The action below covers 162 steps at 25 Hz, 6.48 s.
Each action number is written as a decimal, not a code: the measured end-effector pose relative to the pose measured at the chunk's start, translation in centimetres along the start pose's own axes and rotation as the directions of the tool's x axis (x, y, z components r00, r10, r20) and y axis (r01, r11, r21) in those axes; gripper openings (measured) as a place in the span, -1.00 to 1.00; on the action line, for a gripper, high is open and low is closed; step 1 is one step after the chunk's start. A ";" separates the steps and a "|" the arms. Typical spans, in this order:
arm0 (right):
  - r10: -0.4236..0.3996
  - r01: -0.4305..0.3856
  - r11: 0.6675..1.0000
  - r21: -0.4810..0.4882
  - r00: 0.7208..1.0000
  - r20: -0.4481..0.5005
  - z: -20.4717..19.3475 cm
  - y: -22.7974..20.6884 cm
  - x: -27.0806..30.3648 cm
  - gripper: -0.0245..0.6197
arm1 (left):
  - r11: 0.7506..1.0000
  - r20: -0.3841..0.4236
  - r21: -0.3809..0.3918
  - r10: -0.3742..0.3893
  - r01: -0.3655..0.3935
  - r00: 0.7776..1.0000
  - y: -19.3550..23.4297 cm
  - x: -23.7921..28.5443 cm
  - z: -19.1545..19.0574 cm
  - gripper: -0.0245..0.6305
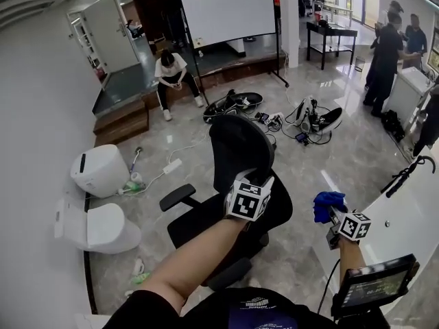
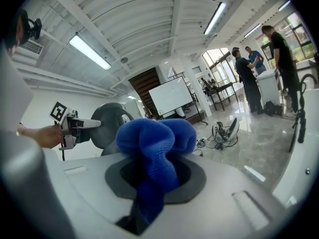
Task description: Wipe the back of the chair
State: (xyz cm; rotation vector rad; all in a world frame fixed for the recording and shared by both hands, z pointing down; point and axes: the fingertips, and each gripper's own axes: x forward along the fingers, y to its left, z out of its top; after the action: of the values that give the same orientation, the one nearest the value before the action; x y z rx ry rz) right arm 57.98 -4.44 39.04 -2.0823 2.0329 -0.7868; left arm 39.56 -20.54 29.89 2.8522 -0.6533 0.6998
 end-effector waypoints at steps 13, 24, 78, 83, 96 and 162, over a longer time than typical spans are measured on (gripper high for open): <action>-0.089 0.090 0.996 -0.011 0.995 0.035 -5.4 8.1 -9.2 -0.72 | 0.973 0.021 0.103 -0.209 0.206 0.978 -8.2 -11.3 -5.9 -0.54; 0.067 -0.066 0.992 -0.105 0.998 0.010 -6.8 15.4 -14.7 -0.72 | 0.960 -0.038 0.173 -0.218 0.221 0.975 -8.4 -23.5 -12.3 -0.60; 0.602 -0.604 0.787 0.129 0.705 -0.375 -37.9 43.7 -2.2 -0.71 | 0.965 -0.087 0.218 -0.132 0.148 0.987 -2.4 -34.4 -30.5 -0.12; 0.593 -0.578 0.803 0.147 0.751 -0.288 -37.4 45.3 1.5 -0.71 | 0.916 -0.122 0.374 -0.105 0.143 0.987 -3.9 -33.6 -31.2 -0.33; 0.602 -0.601 0.794 0.089 0.756 -0.256 -32.1 38.3 4.6 -0.72 | 0.926 -0.098 0.330 -0.159 0.183 0.982 -3.6 -33.4 -31.0 -0.42; 0.509 -0.401 0.847 0.348 0.800 -0.317 -44.3 30.9 11.1 -0.75 | 0.838 0.042 0.361 -0.453 0.409 0.890 -3.4 -33.9 -33.1 -0.44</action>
State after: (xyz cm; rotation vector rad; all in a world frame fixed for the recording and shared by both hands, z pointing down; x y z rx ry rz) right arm 10.18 -6.06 66.47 -1.2670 2.3291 -1.3741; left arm 0.40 2.83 43.21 3.2066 0.1382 0.6064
